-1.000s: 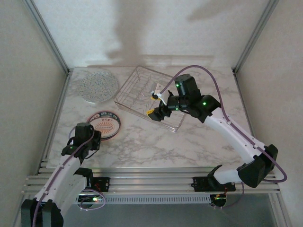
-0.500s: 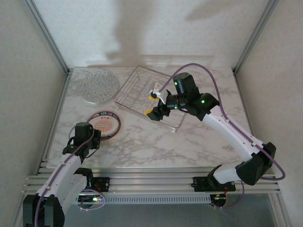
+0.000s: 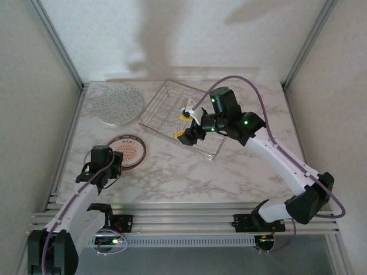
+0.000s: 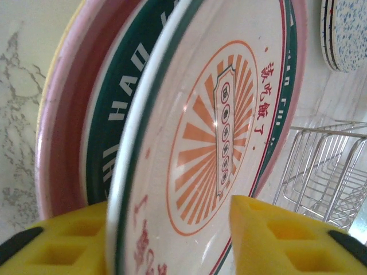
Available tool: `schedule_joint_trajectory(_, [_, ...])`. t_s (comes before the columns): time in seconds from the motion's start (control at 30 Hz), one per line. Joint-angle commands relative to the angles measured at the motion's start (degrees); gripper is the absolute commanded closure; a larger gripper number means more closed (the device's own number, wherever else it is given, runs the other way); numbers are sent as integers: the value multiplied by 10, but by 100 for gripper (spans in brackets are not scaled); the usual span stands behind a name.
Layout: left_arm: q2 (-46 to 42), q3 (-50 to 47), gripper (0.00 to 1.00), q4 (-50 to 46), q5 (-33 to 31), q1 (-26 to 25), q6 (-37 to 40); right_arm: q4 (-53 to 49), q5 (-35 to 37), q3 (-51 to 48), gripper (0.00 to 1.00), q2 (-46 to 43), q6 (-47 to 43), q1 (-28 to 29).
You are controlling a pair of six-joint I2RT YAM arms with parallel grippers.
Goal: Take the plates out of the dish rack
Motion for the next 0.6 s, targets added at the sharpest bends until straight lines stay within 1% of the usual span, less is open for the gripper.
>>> schedule_joint_trajectory(0.0, [16, 19, 47, -54, 1, 6, 0, -5, -17, 20, 23, 8, 9, 6])
schedule_joint_trajectory(0.03, [23, 23, 45, -61, 2, 6, -2, -5, -17, 21, 23, 9, 9, 6])
schedule_joint_trajectory(0.23, [58, 47, 42, -81, 6, 6, -8, -5, -15, 25, 23, 12, 10, 6])
schedule_joint_trajectory(0.37, [61, 56, 38, -97, 3, 7, -23, -5, -13, 26, 23, 13, 11, 6])
schedule_joint_trajectory(0.43, [62, 55, 34, -100, 7, 7, -34, -6, -12, 26, 23, 13, 9, 6])
schedule_joint_trajectory(0.57, [61, 51, 33, -102, 12, 7, -51, -6, -11, 27, 23, 15, 9, 6])
